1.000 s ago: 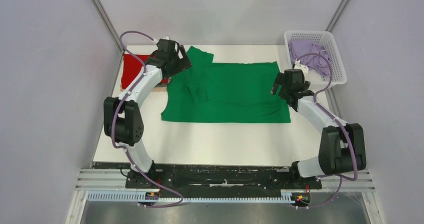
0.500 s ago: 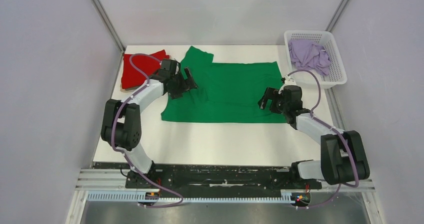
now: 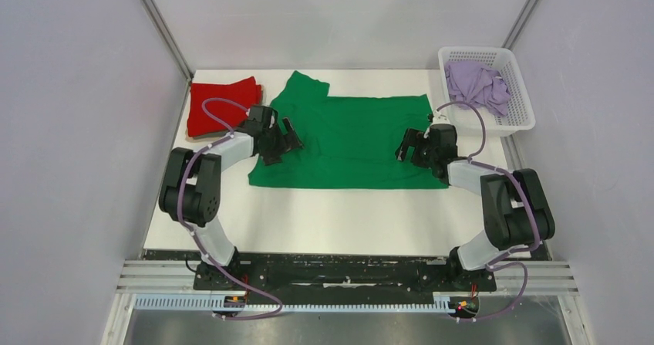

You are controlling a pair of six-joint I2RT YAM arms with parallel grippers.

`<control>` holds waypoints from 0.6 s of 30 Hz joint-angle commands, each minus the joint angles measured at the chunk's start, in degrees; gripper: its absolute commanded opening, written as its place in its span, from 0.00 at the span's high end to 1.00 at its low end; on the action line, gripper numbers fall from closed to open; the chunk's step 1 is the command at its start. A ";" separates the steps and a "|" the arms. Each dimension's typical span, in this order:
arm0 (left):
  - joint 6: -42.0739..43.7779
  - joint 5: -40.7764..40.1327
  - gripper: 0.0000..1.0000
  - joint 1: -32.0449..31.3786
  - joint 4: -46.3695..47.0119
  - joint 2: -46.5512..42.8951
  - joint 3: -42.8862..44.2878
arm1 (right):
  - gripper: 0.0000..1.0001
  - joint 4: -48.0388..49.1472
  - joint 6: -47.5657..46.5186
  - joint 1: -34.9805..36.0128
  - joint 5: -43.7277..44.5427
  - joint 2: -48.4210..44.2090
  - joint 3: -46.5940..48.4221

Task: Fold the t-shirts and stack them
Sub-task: Fold the flattened tshirt in 1/3 of the way

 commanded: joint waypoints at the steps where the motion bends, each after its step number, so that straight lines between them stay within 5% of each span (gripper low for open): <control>1: -2.40 -0.54 0.00 0.47 0.12 -0.46 -5.65 | 0.02 -3.76 0.74 0.03 3.46 -2.80 -4.27; 18: -8.02 2.84 0.00 -0.52 -4.08 -29.40 -35.28 | 0.02 -18.12 5.66 0.55 2.08 -36.52 -28.22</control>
